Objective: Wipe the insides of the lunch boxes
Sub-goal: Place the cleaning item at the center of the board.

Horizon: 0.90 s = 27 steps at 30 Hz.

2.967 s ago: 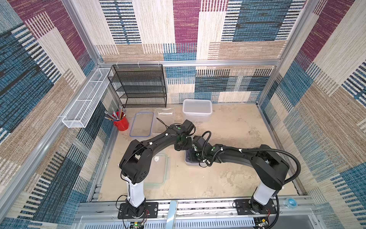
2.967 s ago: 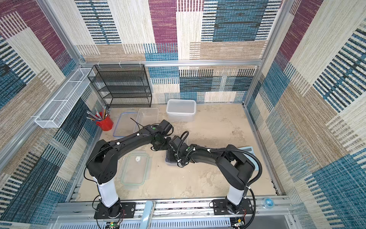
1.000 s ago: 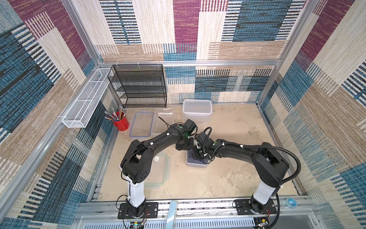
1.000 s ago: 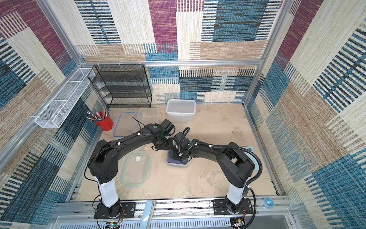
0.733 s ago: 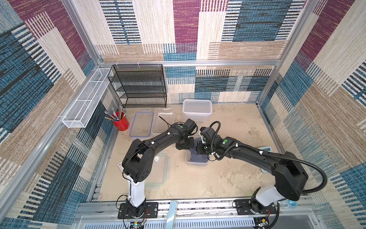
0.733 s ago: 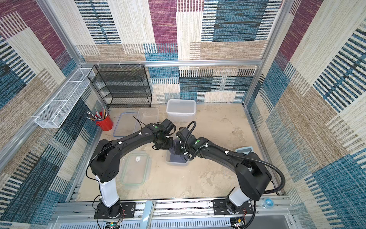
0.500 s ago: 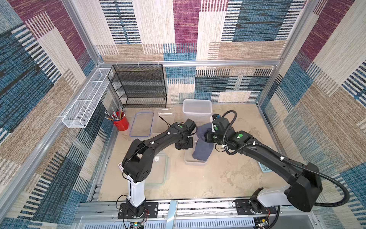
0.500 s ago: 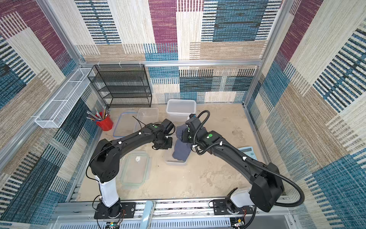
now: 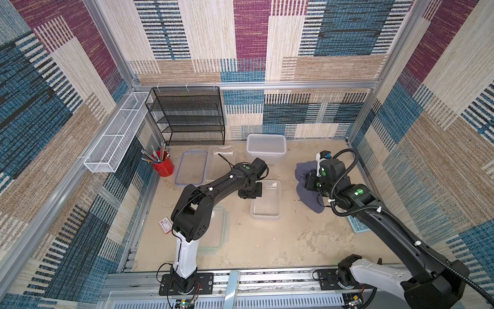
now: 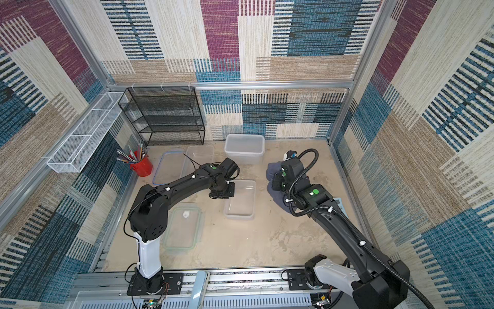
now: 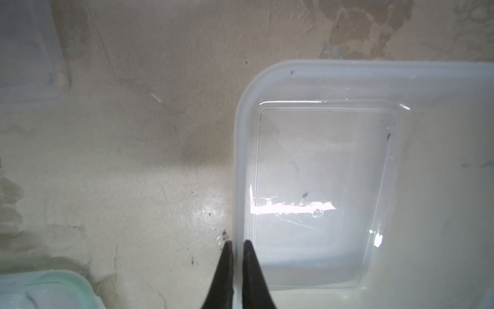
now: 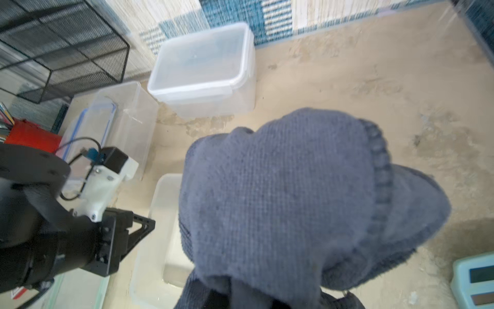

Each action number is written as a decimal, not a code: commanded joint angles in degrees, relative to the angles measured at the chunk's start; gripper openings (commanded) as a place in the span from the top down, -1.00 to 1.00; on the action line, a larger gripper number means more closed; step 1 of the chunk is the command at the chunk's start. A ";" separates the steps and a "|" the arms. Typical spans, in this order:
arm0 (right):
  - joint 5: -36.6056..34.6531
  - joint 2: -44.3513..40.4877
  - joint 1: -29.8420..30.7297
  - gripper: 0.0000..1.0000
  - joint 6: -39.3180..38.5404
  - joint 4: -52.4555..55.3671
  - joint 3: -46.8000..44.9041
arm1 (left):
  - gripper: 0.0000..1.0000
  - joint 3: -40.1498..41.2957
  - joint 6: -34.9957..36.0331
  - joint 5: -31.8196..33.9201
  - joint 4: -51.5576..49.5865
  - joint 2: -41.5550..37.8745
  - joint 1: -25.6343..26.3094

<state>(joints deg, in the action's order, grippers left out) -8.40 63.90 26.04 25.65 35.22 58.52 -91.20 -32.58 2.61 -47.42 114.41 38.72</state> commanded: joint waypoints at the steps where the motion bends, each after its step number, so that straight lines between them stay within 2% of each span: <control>1: 2.34 1.34 -0.46 0.99 -0.24 -1.90 -4.23 | 1.00 -2.18 0.05 -0.40 -1.13 0.75 -0.14; 3: 0.92 3.03 -0.55 0.77 0.01 -1.41 -7.02 | 1.00 -3.37 -0.68 -0.26 -1.10 0.90 -0.14; 6: -4.08 6.36 -0.69 0.76 1.29 2.84 -8.89 | 1.00 -5.43 -1.67 0.29 -1.10 1.33 -0.21; 9: -5.68 7.73 -0.64 0.69 2.04 5.80 -9.52 | 1.00 -8.04 -2.10 0.49 -1.18 2.12 -0.19; 10: -5.50 7.55 -0.64 0.53 2.04 6.26 -9.65 | 1.00 -9.17 -2.16 0.31 -1.22 2.57 -0.20; 11: -5.35 7.38 -0.64 0.24 2.03 6.72 -9.57 | 1.00 -10.30 -2.28 0.21 -1.39 3.09 -0.14; 14: -5.67 5.81 -0.64 -0.15 2.20 8.45 -8.81 | 1.00 -14.66 -2.74 0.02 -2.45 5.40 -0.17; 16: -6.31 4.52 -0.64 -0.64 2.55 10.02 -7.66 | 1.00 -17.47 -3.43 -0.16 -2.77 7.04 -0.18; 18: -6.92 3.44 -0.66 -0.97 2.94 11.31 -5.98 | 1.00 -20.04 -4.66 -0.27 -2.77 8.61 -0.06; 27: -8.85 -1.97 -0.73 -0.98 2.52 16.22 0.90 | 1.00 -36.91 -8.96 -0.64 -2.77 19.48 0.12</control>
<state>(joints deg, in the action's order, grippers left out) -15.49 63.05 25.36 27.86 49.23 58.37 -124.77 -38.48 2.61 -49.91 131.70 38.76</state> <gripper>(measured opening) 0.989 0.088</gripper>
